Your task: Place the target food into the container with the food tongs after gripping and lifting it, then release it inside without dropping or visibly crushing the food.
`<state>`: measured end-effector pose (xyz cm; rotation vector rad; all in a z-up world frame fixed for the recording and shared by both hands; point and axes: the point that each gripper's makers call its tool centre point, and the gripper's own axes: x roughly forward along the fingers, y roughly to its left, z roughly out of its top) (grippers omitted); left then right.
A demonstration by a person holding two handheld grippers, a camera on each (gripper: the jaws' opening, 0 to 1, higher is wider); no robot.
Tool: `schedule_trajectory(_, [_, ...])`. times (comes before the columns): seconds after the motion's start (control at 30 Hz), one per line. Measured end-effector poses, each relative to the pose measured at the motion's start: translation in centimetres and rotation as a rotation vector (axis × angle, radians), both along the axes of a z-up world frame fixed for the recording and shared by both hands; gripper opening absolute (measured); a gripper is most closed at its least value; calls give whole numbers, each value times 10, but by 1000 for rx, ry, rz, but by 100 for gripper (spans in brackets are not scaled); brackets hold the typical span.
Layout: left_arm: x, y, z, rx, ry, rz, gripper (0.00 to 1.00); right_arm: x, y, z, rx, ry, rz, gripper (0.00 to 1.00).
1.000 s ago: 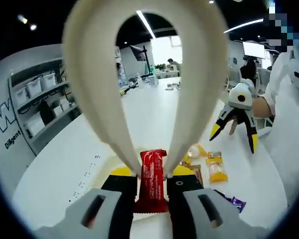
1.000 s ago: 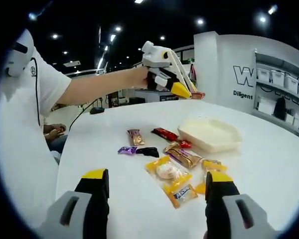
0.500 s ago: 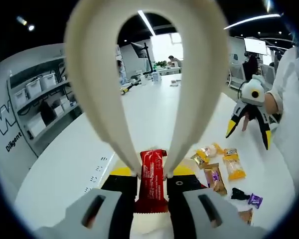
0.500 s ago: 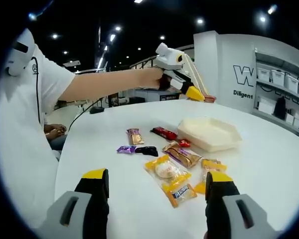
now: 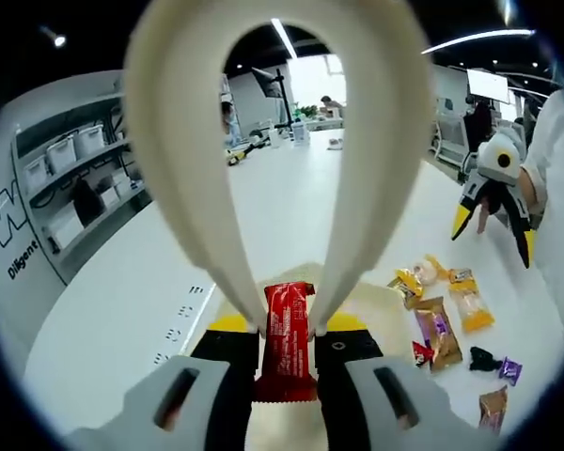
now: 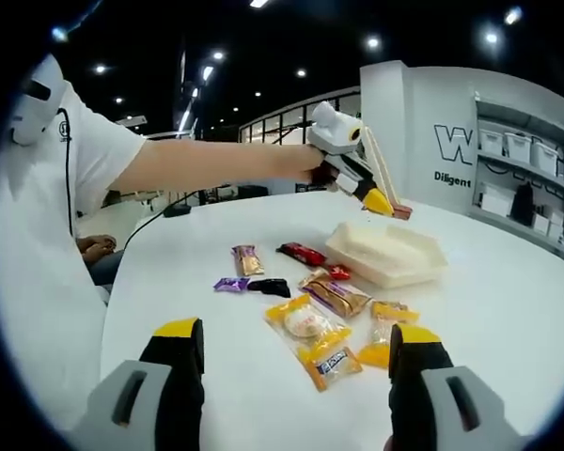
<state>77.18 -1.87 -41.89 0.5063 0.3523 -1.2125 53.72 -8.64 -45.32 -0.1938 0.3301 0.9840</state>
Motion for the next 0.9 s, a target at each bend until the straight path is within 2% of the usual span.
schedule_trajectory(0.37, [17,2,-25,53,1,-11,21,-2,-1,2,-9,-10,1,80])
schedule_trajectory(0.9, [33,-6,-58,79,30,-18,21,-2,-2,-4,-19,3,0,80])
